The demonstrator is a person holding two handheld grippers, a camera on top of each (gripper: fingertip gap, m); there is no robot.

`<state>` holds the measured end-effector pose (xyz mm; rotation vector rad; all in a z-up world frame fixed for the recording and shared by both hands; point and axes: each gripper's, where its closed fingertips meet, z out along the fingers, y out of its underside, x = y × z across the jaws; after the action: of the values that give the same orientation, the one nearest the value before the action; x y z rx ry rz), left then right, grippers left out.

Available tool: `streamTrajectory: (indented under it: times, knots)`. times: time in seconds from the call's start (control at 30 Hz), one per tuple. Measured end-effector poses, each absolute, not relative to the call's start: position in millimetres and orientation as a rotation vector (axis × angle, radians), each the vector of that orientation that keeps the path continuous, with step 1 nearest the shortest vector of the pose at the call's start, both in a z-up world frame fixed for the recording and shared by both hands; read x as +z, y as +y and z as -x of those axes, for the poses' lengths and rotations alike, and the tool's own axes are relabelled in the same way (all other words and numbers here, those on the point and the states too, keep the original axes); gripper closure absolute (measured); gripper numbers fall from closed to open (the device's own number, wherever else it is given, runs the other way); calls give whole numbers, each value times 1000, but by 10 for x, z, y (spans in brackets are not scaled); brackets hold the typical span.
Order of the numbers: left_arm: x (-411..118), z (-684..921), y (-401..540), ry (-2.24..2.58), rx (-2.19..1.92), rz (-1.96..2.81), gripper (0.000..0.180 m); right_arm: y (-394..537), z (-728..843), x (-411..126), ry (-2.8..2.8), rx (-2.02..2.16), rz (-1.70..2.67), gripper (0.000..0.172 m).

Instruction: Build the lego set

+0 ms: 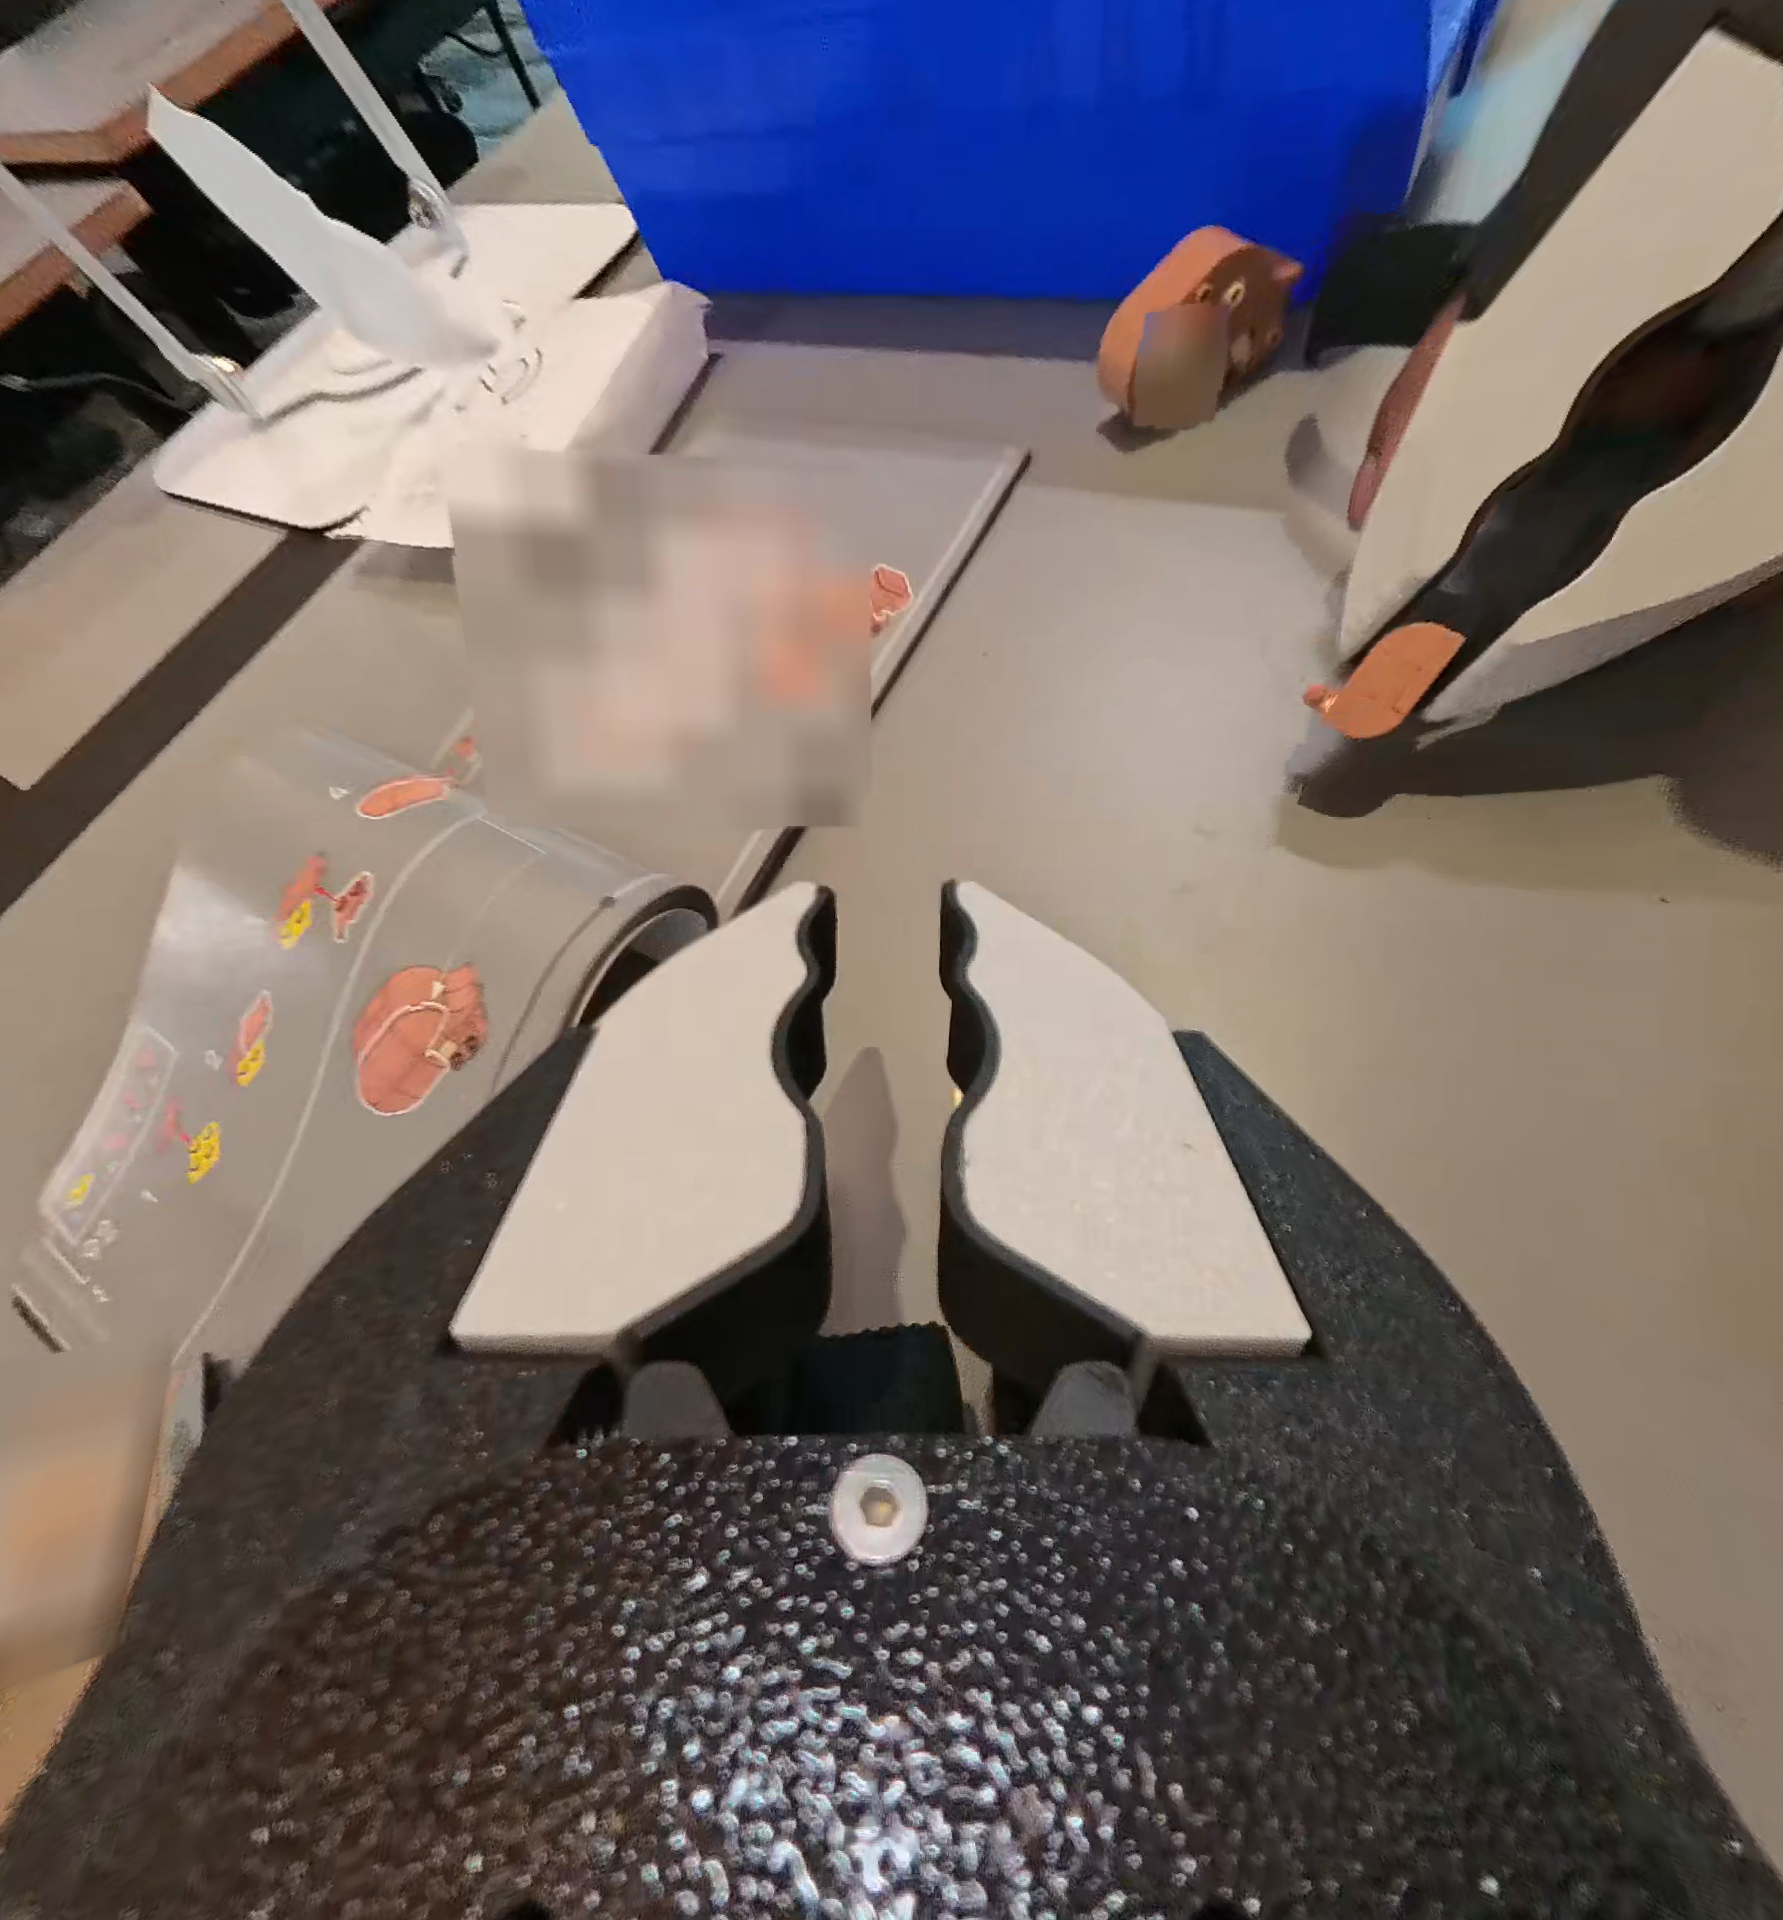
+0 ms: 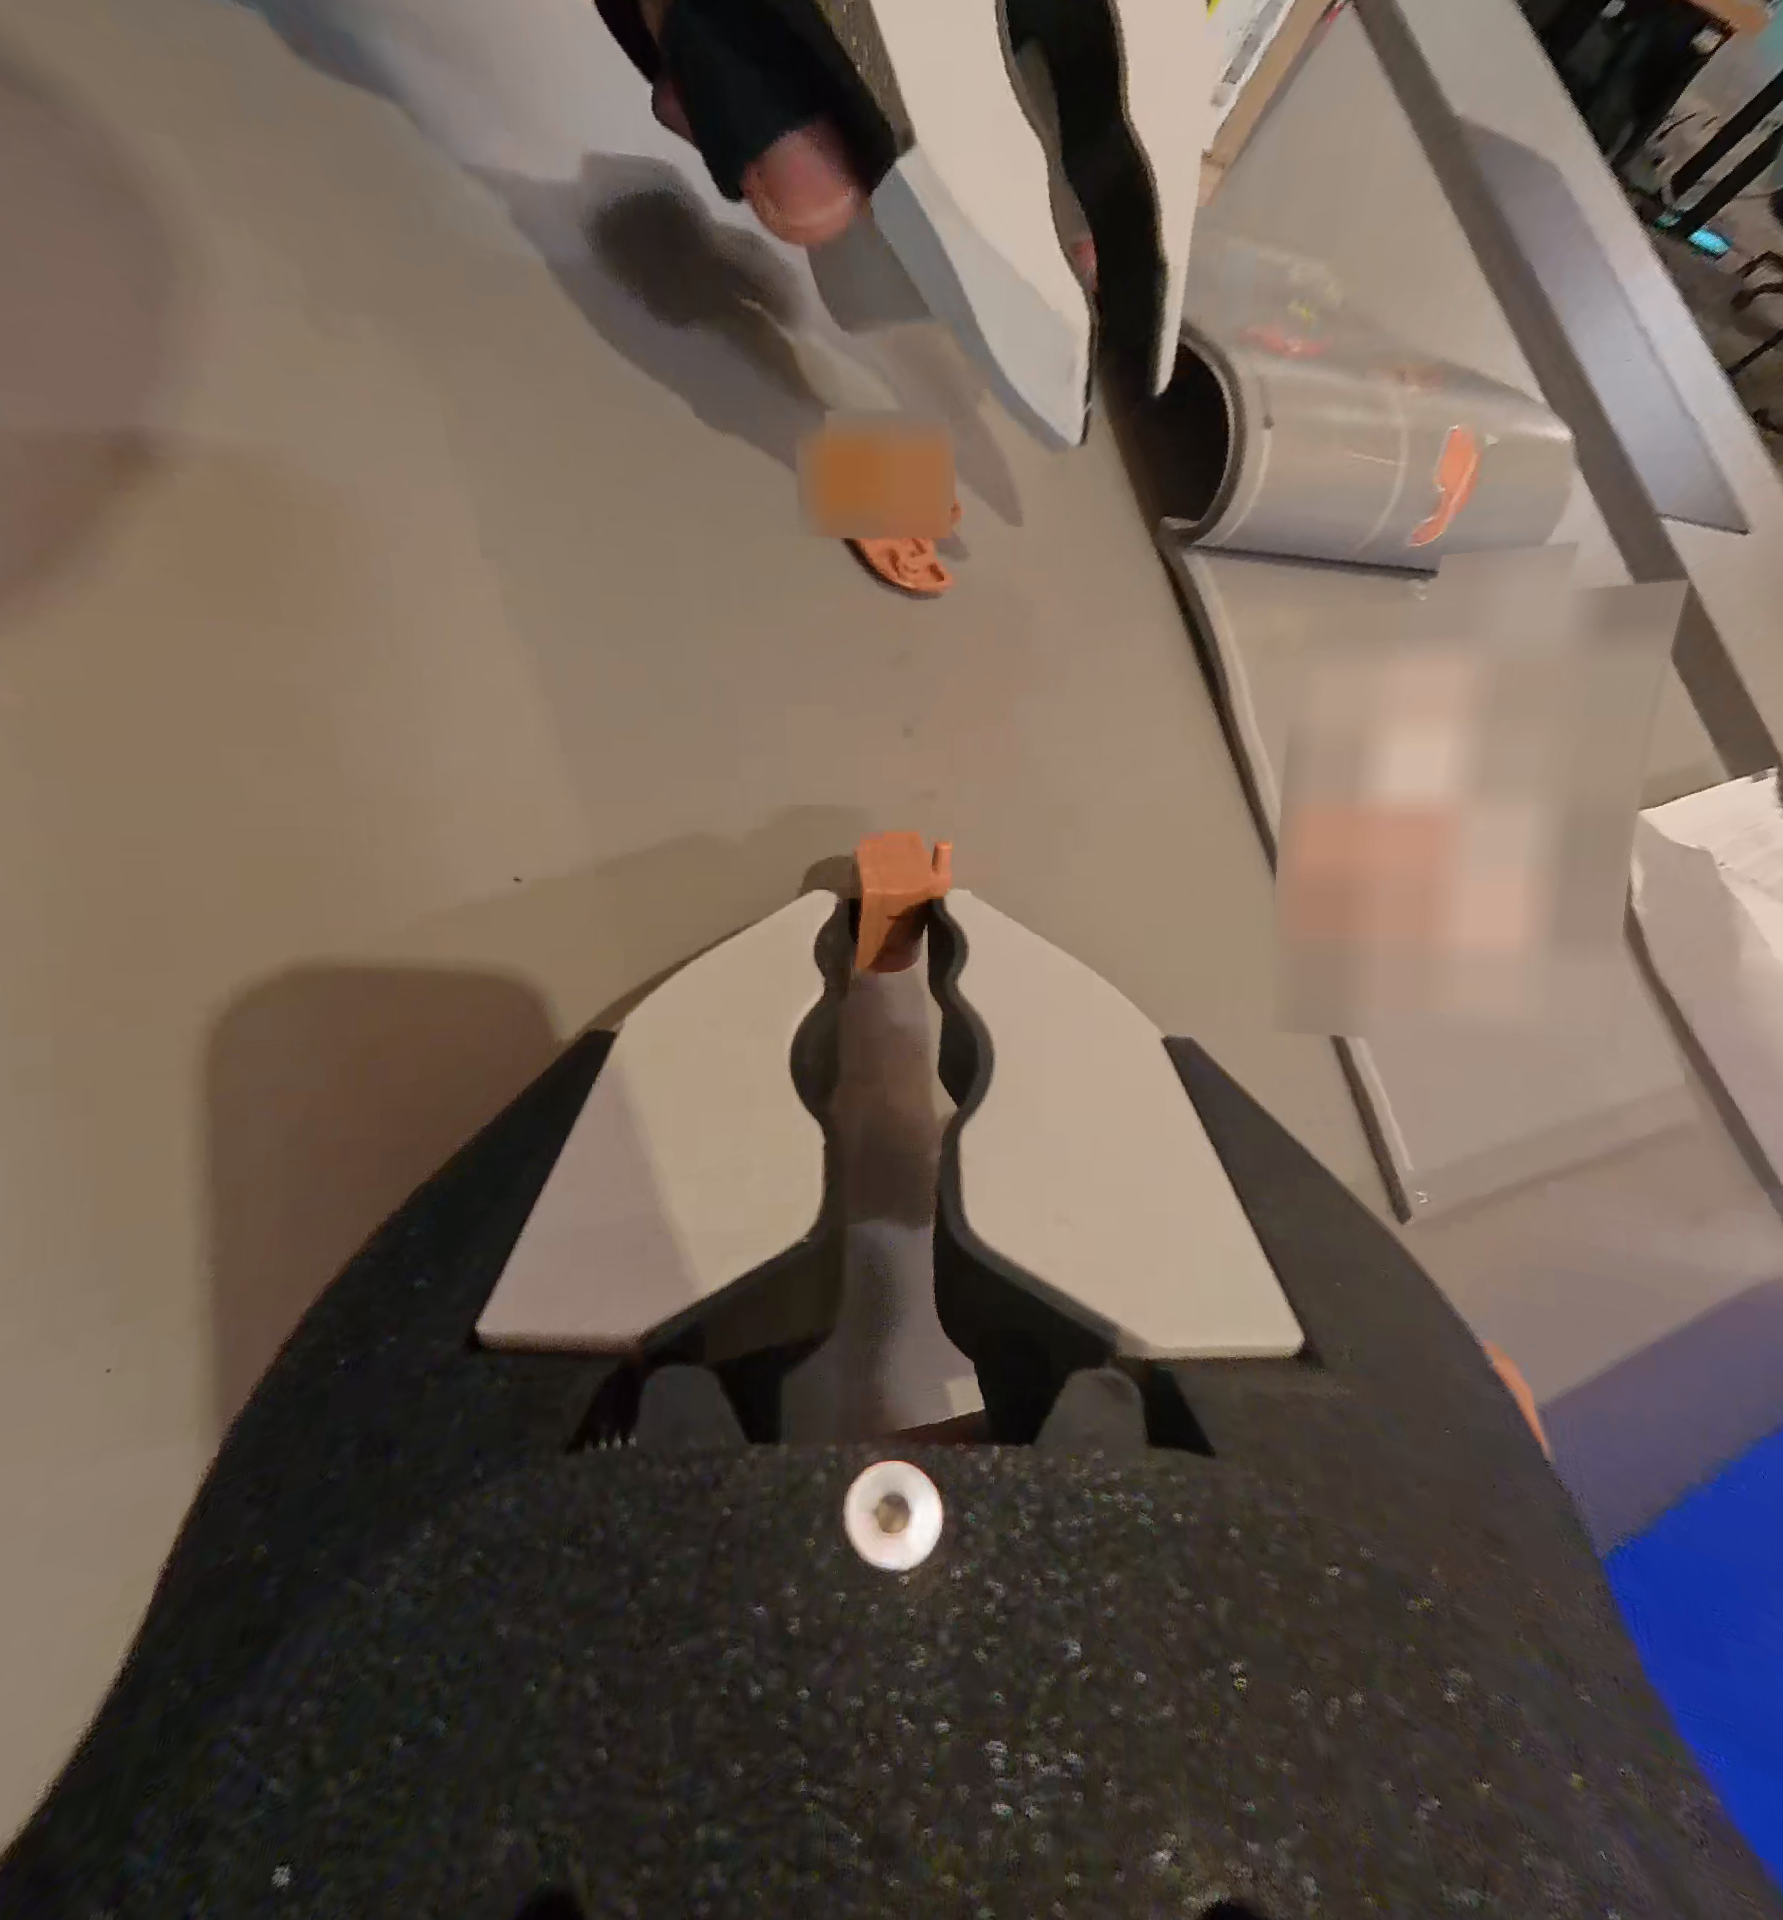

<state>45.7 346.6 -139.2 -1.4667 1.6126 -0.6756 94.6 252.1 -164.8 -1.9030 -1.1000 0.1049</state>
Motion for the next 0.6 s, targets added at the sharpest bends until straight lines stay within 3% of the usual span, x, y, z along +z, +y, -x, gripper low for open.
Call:
streamTrajectory:
  times: [0.6]
  knots:
    - [-1411, -452, 3411, 1607, -774, 1536, 162, 2458, -1004, -1757, -1078, 268, 2046, 154]
